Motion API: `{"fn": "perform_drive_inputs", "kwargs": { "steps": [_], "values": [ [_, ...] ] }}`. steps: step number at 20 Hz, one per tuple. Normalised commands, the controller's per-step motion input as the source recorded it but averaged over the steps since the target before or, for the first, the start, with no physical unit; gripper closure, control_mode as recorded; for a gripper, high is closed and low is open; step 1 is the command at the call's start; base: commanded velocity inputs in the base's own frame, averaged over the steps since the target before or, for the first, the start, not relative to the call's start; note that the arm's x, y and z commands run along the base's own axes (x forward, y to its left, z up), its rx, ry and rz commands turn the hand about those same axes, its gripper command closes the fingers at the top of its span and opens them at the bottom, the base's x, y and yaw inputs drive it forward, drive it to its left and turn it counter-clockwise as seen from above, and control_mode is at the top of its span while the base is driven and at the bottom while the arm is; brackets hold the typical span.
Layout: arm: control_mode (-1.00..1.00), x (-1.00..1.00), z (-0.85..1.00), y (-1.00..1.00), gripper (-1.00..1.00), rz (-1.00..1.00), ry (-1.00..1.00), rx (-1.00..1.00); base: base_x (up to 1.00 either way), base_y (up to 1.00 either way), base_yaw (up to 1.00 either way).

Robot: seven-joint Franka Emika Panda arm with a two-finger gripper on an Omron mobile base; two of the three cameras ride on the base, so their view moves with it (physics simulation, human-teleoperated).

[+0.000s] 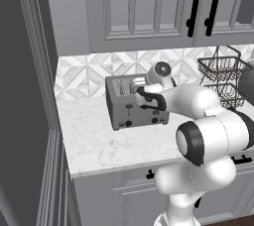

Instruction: Start the toaster. Once the lever pops up, take the bread to the plate on the dining counter.

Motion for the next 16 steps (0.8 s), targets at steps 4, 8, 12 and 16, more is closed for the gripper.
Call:
{"fn": "perform_drive_inputs", "kwargs": {
  "steps": [4, 8, 12, 16],
  "values": [
    [-1.0, 0.0, 0.0, 0.0, -1.0, 0.0, 0.0, 0.0, 0.0, 0.0, 0.0],
    [-1.0, 0.0, 0.0, 0.0, -1.0, 0.0, 0.0, 0.0, 0.0, 0.0, 0.0],
    [-1.0, 0.0, 0.0, 0.0, -1.0, 0.0, 0.0, 0.0, 0.0, 0.0, 0.0],
    [-1.0, 0.0, 0.0, 0.0, -1.0, 0.0, 0.0, 0.0, 0.0, 0.0, 0.0]
  ]
}}
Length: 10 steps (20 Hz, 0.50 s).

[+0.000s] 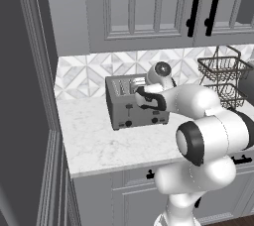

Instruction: Start the toaster. Once the lever pops up, take the bread to the plate on the dining counter.

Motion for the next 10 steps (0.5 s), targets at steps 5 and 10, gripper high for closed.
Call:
{"fn": "perform_drive_inputs", "kwargs": {
  "steps": [5, 10],
  "values": [
    [-1.0, 0.0, 0.0, 0.0, -1.0, 0.0, 0.0, 0.0, 0.0, 0.0, 0.0],
    [-1.0, 0.0, 0.0, 0.0, -1.0, 0.0, 0.0, 0.0, 0.0, 0.0, 0.0]
  ]
}}
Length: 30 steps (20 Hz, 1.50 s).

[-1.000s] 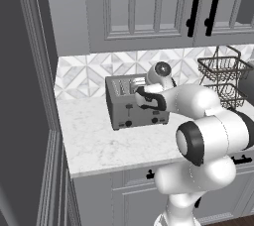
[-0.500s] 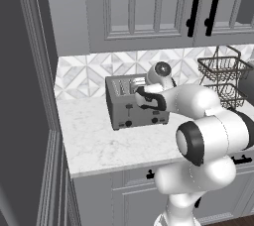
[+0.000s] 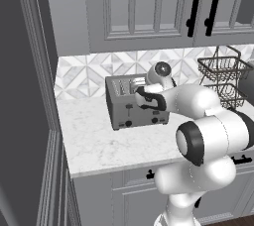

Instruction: Start the toaster. Once the lever pops up, take the bread to the plate on the dining counter.

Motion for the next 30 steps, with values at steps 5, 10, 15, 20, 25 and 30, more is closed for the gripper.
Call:
{"fn": "perform_drive_inputs", "kwargs": {
  "steps": [5, 10, 15, 20, 25, 30],
  "values": [
    [-1.0, 0.0, 0.0, 0.0, -1.0, 0.0, 0.0, 0.0, 0.0, 0.0, 0.0],
    [-1.0, 0.0, 0.0, 0.0, -1.0, 0.0, 0.0, 0.0, 0.0, 0.0, 0.0],
    [-1.0, 0.0, 0.0, 0.0, -1.0, 0.0, 0.0, 0.0, 0.0, 0.0, 0.0],
    [-1.0, 0.0, 0.0, 0.0, -1.0, 0.0, 0.0, 0.0, 0.0, 0.0, 0.0],
    [-1.0, 0.0, 0.0, 0.0, -1.0, 0.0, 0.0, 0.0, 0.0, 0.0, 0.0],
    [-1.0, 0.0, 0.0, 0.0, -1.0, 0.0, 0.0, 0.0, 0.0, 0.0, 0.0]
  ]
}}
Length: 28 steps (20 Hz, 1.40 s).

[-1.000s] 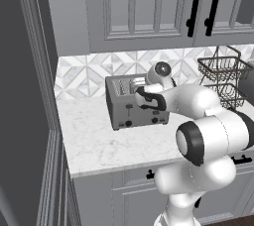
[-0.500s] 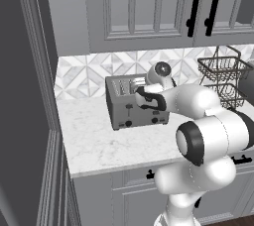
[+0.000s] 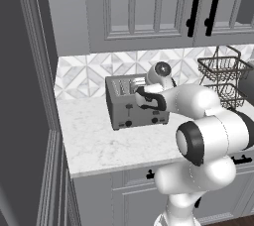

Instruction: Start the toaster. Once the lever pops up, take the bread to the plate on the dining counter.

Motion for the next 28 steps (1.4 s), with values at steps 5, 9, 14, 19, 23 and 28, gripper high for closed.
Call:
{"fn": "perform_drive_inputs", "kwargs": {
  "steps": [5, 9, 14, 19, 23, 28],
  "values": [
    [-1.0, 0.0, 0.0, 0.0, -1.0, 0.0, 0.0, 0.0, 0.0, 0.0, 0.0],
    [-1.0, 0.0, 0.0, 0.0, -1.0, 0.0, 0.0, 0.0, 0.0, 0.0, 0.0],
    [-1.0, 0.0, 0.0, 0.0, -1.0, 0.0, 0.0, 0.0, 0.0, 0.0, 0.0],
    [-1.0, 0.0, 0.0, 0.0, -1.0, 0.0, 0.0, 0.0, 0.0, 0.0, 0.0],
    [-1.0, 0.0, 0.0, 0.0, -1.0, 0.0, 0.0, 0.0, 0.0, 0.0, 0.0],
    [-1.0, 0.0, 0.0, 0.0, -1.0, 0.0, 0.0, 0.0, 0.0, 0.0, 0.0]
  ]
}}
